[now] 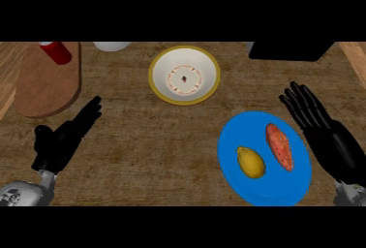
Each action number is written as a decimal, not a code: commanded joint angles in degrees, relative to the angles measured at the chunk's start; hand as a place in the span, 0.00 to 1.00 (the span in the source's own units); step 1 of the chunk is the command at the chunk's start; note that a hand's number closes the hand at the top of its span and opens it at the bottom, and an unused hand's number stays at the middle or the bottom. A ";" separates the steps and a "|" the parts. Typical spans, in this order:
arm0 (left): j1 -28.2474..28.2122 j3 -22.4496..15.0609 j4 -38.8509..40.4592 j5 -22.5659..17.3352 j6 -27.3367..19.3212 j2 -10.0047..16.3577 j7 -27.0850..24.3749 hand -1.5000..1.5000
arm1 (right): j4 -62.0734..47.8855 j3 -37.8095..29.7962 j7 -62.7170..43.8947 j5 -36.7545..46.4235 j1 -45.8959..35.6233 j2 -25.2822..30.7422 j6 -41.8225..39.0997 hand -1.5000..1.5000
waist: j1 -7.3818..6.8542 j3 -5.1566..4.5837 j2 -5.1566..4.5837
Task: Pick the lemon from the plate and place it in the bowl
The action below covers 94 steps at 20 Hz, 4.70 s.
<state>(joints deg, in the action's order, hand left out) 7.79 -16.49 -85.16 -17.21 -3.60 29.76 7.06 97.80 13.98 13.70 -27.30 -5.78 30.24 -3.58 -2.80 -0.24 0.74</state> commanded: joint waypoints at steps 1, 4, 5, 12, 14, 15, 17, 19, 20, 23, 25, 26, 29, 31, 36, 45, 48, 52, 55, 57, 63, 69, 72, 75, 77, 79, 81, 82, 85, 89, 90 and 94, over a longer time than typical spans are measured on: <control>-0.72 2.77 -2.76 1.32 -2.45 0.58 -1.02 0.50 | -6.78 1.06 0.16 -3.69 -6.92 -0.45 -10.04 1.00 | 0.86 0.30 -0.89; 6.35 4.35 -2.13 4.38 -6.51 0.35 -2.15 0.50 | -7.47 6.24 -0.37 -9.69 -9.33 0.80 -23.52 1.00 | -3.33 0.64 -2.30; 7.14 5.23 -2.64 4.65 -6.55 1.19 -3.00 0.50 | -8.00 7.74 0.06 -11.04 -9.00 1.00 -27.54 1.00 | -4.79 0.82 -2.75; 10.26 5.49 -2.20 8.21 -12.60 -1.45 -1.81 0.50 | -30.49 0.25 13.82 -7.46 -17.32 2.33 -39.52 0.00 | -2.34 0.78 -2.82; 8.48 4.24 -2.34 8.86 -13.47 -2.74 -1.67 0.50 | -32.00 -0.68 19.26 -3.52 -20.58 5.09 -45.61 0.00 | -1.95 0.71 -2.32; 9.25 4.32 -1.75 8.73 -13.55 -3.30 -1.66 0.50 | -32.50 0.44 21.28 0.43 -21.97 4.72 -46.12 0.00 | -1.76 0.69 -2.38; 10.32 5.14 -1.71 9.78 -14.59 -2.23 -0.33 0.50 | -32.03 -0.30 24.17 3.85 -23.44 7.93 -47.82 0.00 | -1.21 0.75 -2.14; 10.21 4.91 -3.32 9.80 -14.28 -1.79 0.58 0.50 | -32.15 1.29 24.63 8.82 -25.51 9.41 -47.12 0.00 | -1.96 0.75 -1.95; 10.03 3.61 -0.97 11.02 -15.37 -3.86 -0.99 0.50 | -32.49 1.65 24.06 9.45 -28.03 10.48 -47.84 0.00 | -1.78 0.65 -2.44; 10.54 3.25 -3.17 11.30 -15.89 -4.04 1.00 0.50 | -30.61 5.07 25.84 17.01 -30.39 11.57 -45.27 0.00 | -1.88 0.64 -2.00; 10.71 3.25 -1.67 11.95 -16.60 -4.74 0.82 0.50 | -28.34 7.58 26.89 22.09 -32.28 13.07 -43.37 0.00 | -0.92 0.53 -1.90; 8.59 2.86 -2.83 11.99 -16.50 -4.82 -0.24 0.50 | -28.70 8.34 26.51 23.41 -34.04 13.84 -42.98 0.00 | -1.58 0.45 -1.73; 8.06 3.74 -1.56 12.01 -15.86 -4.18 -1.27 0.50 | -26.85 13.46 29.96 29.77 -34.87 14.84 -41.31 0.00 | -0.67 0.38 -1.64; 9.75 3.11 -3.66 12.54 -17.13 -5.08 2.20 0.50 | -27.53 17.04 31.30 33.92 -36.08 13.59 -38.47 0.00 | -0.81 0.44 -1.56; 8.15 5.50 -1.98 11.68 -14.96 -3.24 0.07 0.50 | -27.17 24.88 33.48 39.35 -37.21 10.98 -34.96 0.00 | 0.21 0.30 -1.34; 5.70 6.36 -2.83 12.88 -15.34 -4.65 -1.38 0.50 | -30.74 35.99 34.97 51.12 -37.79 8.40 -26.20 0.00 | 1.45 0.25 -1.03; 5.75 6.86 -4.74 13.19 -14.69 -4.18 2.01 0.50 | -31.56 35.91 33.52 53.54 -40.72 9.07 -27.60 0.00 | 1.90 0.24 -0.85; 6.38 7.29 -2.22 14.87 -14.58 -5.76 0.30 0.50 | -40.50 36.38 34.82 57.50 -40.22 4.14 -23.42 0.00 | 1.86 0.25 -1.07; 4.52 7.78 -8.75 15.26 -14.60 -5.06 3.87 0.50 | -36.72 36.35 32.04 58.32 -38.97 3.51 -25.19 0.00 | 2.04 0.25 -0.72; 5.85 9.09 -3.46 15.59 -14.00 -6.12 0.93 0.50 | -39.59 36.80 34.16 60.44 -36.27 1.83 -21.17 0.00 | 2.39 0.25 -0.88; 8.60 8.88 -6.60 17.51 -13.95 -6.93 6.43 0.50 | -42.15 37.38 35.83 63.60 -33.96 -0.70 -18.73 0.00 | 2.63 0.27 -0.79; 5.62 13.39 0.39 15.72 -9.54 -7.10 -3.11 0.50 | -48.19 36.22 36.49 68.21 -35.78 -6.92 -17.78 0.00 | 2.48 0.23 -0.87; 5.53 11.94 -3.67 16.63 -10.47 -8.58 0.09 0.50 | -49.21 37.10 39.73 71.46 -35.10 -8.17 -10.85 1.00 | 2.25 0.26 -0.86; 3.89 9.89 -10.61 19.69 -11.88 -8.52 6.65 0.50 | -52.80 35.78 41.61 72.43 -35.04 -10.04 -9.49 1.00 | 1.88 0.29 -0.82; 6.07 13.49 -5.39 18.19 -9.51 -7.76 4.00 0.50 | -48.58 34.43 39.67 72.96 -34.68 -9.90 -13.16 1.00 | 2.55 0.24 -0.75; 4.25 14.16 -5.61 17.91 -9.55 -8.06 1.50 0.50 | -42.45 33.12 43.30 70.74 -32.91 -3.18 -15.06 1.00 | 3.09 0.21 -0.62; 8.96 12.04 -5.24 20.13 -10.72 -9.90 6.52 0.50 | -48.04 32.33 41.58 71.19 -36.16 -10.01 -15.71 1.00 | 2.68 0.25 -0.83; 3.38 13.59 -5.23 18.12 -8.97 -9.05 0.66 0.50 | -51.09 33.18 46.17 71.81 -32.92 -7.94 -10.61 1.00 | 2.27 0.24 -0.94; 1.44 11.43 -11.14 20.15 -10.52 -10.11 4.89 0.50 | -43.83 32.69 29.62 71.36 -30.01 -16.50 -12.91 1.00 | 2.47 0.23 -0.51; 4.04 11.96 -7.04 20.34 -10.60 -9.60 4.23 0.50 | -44.07 31.86 5.94 69.98 -27.75 -29.61 -12.37 1.00 | 2.63 0.09 0.09; 4.25 12.19 -7.08 20.07 -10.62 -9.66 4.26 0.50 | -43.59 31.34 3.34 69.18 -26.71 -29.74 -11.40 1.00 | 2.79 0.07 0.30; 3.60 11.24 -6.06 20.03 -10.20 -10.61 2.67 0.50 | -35.80 33.34 -9.85 66.45 -24.66 -30.01 -5.80 1.00 | 1.05 0.13 0.02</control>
<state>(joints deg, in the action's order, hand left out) 11.85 -5.01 -91.97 2.98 -14.07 19.57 10.79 57.72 46.47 16.11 42.00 -34.02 3.79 -13.92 -0.77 -0.46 1.16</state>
